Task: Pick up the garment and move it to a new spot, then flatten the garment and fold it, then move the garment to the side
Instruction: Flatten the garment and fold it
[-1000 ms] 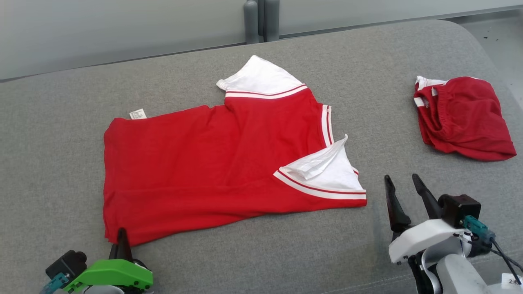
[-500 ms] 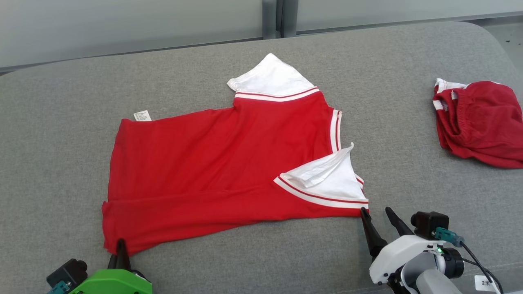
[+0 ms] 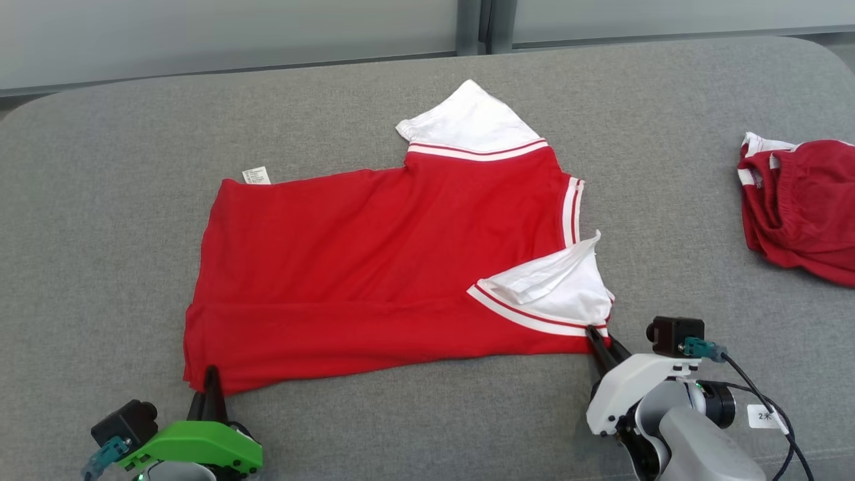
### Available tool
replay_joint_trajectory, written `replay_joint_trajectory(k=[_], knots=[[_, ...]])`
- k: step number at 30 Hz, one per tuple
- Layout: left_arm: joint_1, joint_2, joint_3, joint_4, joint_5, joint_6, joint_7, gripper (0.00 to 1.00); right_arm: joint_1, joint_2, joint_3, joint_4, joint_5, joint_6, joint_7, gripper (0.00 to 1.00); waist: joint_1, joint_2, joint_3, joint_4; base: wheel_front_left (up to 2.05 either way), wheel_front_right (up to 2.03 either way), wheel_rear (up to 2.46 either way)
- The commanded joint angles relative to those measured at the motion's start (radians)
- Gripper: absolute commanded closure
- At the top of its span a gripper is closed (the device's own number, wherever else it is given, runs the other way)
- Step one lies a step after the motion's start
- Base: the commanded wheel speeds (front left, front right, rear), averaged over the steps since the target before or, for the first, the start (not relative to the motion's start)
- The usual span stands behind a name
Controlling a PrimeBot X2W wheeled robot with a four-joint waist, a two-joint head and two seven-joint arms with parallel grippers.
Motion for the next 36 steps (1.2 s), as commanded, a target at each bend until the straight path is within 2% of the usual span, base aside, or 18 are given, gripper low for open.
replay_joint_trajectory(k=[1,7,15,24,31,32,33,34,35,36], knots=[[0.002,0.003,-0.001,-0.005,0.008,-0.001,-0.005,1.0,-0.014,-0.007,0.002,0.013,0.002,-0.001,-0.012,1.0,0.0,0.0,-0.003,0.001,0.0,0.0,0.0],[0.04,0.001,-0.015,-0.048,0.014,-0.004,-0.005,1.0,-0.028,-0.053,-0.025,0.018,0.013,-0.002,-0.048,1.0,0.0,0.0,-0.014,-0.002,0.0,0.0,0.0],[0.126,0.003,-0.082,-0.111,-0.028,0.003,-0.005,1.0,0.082,-0.116,-0.121,-0.047,0.005,-0.003,-0.063,1.0,0.0,0.0,-0.027,-0.014,0.0,0.0,0.0],[0.185,0.004,-0.111,-0.103,-0.009,0.044,-0.005,1.0,0.164,-0.078,-0.165,-0.071,0.001,-0.003,-0.063,1.0,0.0,0.0,-0.039,-0.037,0.0,0.0,0.0],[0.191,0.003,-0.119,-0.087,-0.015,0.052,-0.005,1.0,0.171,-0.064,-0.168,-0.039,-0.018,-0.003,-0.063,1.0,0.0,0.0,-0.054,-0.031,0.0,0.0,0.0],[0.191,0.003,-0.119,-0.086,-0.016,0.054,-0.005,0.92,0.172,-0.063,-0.171,-0.036,-0.02,-0.003,-0.063,1.0,0.0,0.0,-0.057,-0.031,0.0,0.0,0.0],[0.191,0.003,-0.119,-0.085,-0.017,0.055,-0.005,0.74,0.175,-0.063,-0.175,-0.032,-0.023,-0.003,-0.063,1.0,0.0,0.0,-0.059,-0.032,0.0,0.0,0.0],[0.192,0.003,-0.117,-0.085,-0.017,0.056,-0.005,0.53,0.178,-0.064,-0.179,-0.031,-0.028,-0.003,-0.063,1.0,0.0,0.0,-0.062,-0.032,0.0,0.0,0.0],[0.194,0.003,-0.115,-0.084,-0.016,0.057,-0.005,0.25,0.181,-0.065,-0.184,-0.029,-0.031,-0.003,-0.063,1.0,0.0,0.0,-0.064,-0.034,0.0,0.0,0.0],[0.197,0.003,-0.113,-0.084,-0.008,0.057,-0.005,0.11,0.183,-0.065,-0.188,-0.028,-0.036,-0.003,-0.064,0.84,0.0,0.0,-0.067,-0.035,0.0,0.0,0.0]])
